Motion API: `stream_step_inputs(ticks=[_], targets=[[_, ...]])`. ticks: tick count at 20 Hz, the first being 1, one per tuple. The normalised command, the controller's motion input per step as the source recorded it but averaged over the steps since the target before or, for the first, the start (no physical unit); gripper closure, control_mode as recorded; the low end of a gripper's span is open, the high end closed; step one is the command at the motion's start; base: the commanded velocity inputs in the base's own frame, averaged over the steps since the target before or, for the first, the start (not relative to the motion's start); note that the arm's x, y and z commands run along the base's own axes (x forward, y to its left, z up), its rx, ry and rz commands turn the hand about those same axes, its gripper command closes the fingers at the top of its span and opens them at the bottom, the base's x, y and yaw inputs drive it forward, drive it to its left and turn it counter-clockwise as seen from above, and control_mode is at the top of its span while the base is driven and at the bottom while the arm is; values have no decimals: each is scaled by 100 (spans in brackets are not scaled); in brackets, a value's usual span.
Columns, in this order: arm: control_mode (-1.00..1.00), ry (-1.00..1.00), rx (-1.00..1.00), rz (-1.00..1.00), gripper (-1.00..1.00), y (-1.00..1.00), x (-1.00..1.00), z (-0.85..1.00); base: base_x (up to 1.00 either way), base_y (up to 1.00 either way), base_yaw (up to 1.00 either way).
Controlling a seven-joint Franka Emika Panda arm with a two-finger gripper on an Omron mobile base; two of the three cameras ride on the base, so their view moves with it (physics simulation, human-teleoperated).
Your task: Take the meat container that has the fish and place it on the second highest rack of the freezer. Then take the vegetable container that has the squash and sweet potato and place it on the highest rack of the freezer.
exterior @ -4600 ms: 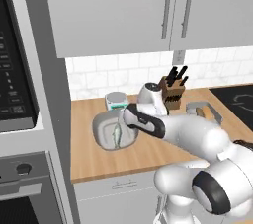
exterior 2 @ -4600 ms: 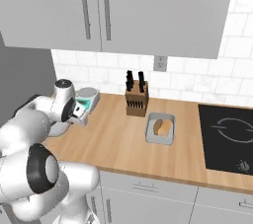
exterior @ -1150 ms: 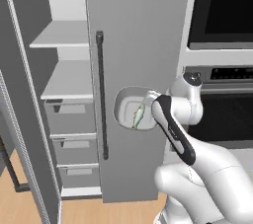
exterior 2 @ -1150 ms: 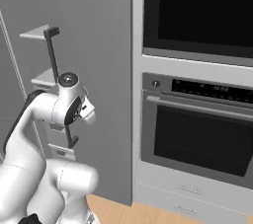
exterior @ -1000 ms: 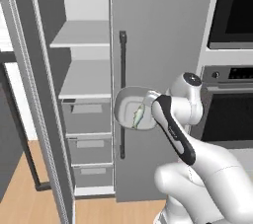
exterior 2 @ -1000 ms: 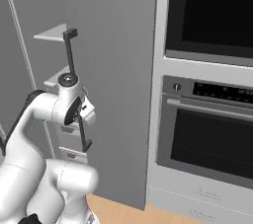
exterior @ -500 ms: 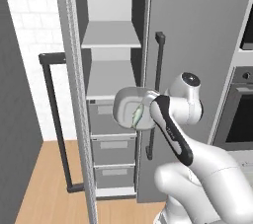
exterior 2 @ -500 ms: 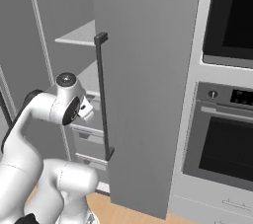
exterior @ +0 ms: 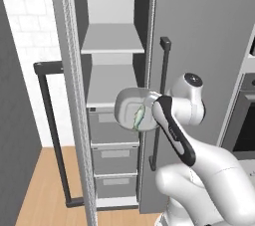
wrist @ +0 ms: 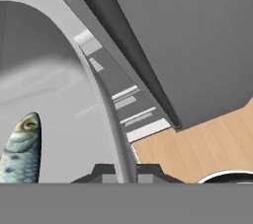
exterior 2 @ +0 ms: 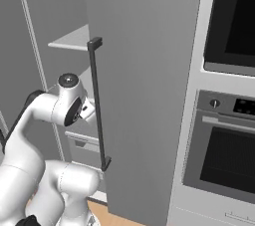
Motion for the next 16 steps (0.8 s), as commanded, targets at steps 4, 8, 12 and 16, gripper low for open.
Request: stream_step_inputs(ticks=[4, 8, 12, 16], targets=[[100, 0, 0, 0, 100, 0, 0, 0, 19, 36, -2], [100, 0, 0, 0, 100, 0, 0, 0, 33, 44, -3], [100, 0, 0, 0, 100, 0, 0, 0, 41, 26, -1], [100, 0, 0, 0, 100, 0, 0, 0, 45, 3, 0]])
